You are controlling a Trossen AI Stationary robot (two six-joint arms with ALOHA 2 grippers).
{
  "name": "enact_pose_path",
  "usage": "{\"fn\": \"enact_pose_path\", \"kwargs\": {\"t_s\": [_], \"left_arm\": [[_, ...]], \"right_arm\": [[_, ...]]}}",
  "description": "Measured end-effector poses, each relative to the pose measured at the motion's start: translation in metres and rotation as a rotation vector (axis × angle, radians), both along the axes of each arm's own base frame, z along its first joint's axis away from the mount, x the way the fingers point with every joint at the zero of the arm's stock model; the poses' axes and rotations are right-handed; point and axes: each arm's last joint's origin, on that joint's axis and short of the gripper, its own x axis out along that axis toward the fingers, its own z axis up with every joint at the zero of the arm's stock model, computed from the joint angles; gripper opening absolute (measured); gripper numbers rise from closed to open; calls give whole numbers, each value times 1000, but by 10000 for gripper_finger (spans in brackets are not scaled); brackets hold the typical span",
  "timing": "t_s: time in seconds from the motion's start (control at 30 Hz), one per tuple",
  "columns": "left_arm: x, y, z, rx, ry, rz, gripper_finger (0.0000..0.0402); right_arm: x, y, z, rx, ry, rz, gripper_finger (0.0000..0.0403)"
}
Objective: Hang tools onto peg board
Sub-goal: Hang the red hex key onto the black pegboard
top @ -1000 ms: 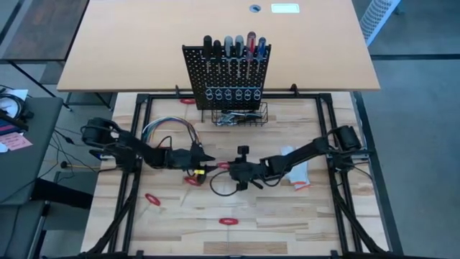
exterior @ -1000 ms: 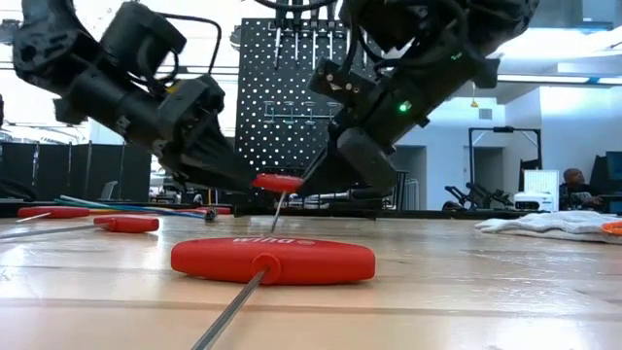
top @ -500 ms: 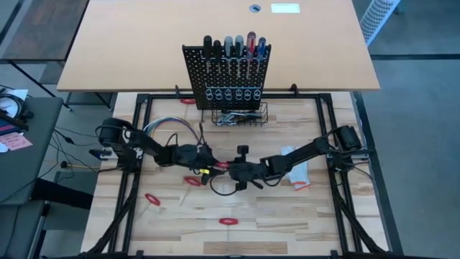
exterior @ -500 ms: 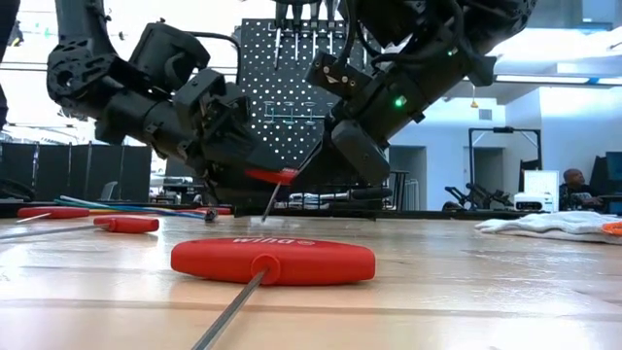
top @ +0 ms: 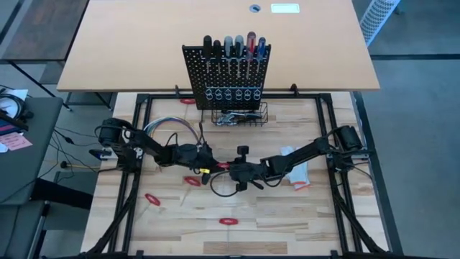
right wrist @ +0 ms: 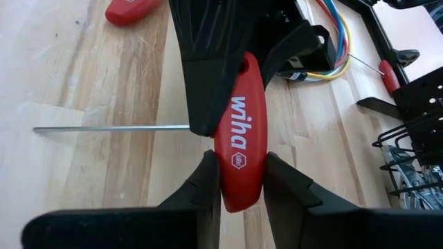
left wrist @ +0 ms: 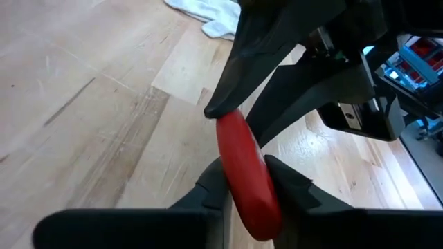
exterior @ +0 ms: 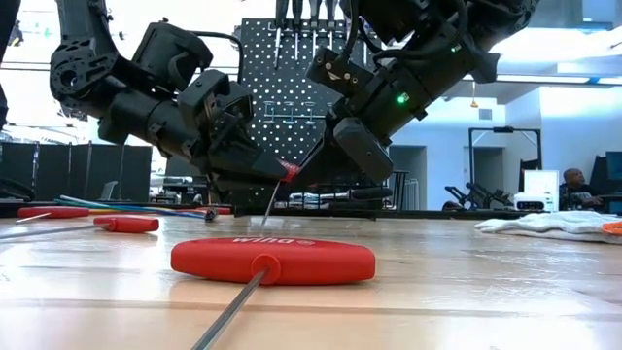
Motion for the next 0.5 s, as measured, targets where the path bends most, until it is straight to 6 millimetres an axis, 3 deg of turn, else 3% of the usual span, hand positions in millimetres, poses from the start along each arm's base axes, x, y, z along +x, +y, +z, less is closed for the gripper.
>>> {"fn": "enact_pose_path", "kwargs": {"t_s": [0.23,0.5], "left_arm": [[0,0,1,25,-10,-9,46],[2,-5,5,53,-43,-30,39]], "right_arm": [[0,0,0,9,-1,-2,115],[-11,-6,9,65,65,-60,203]]}}
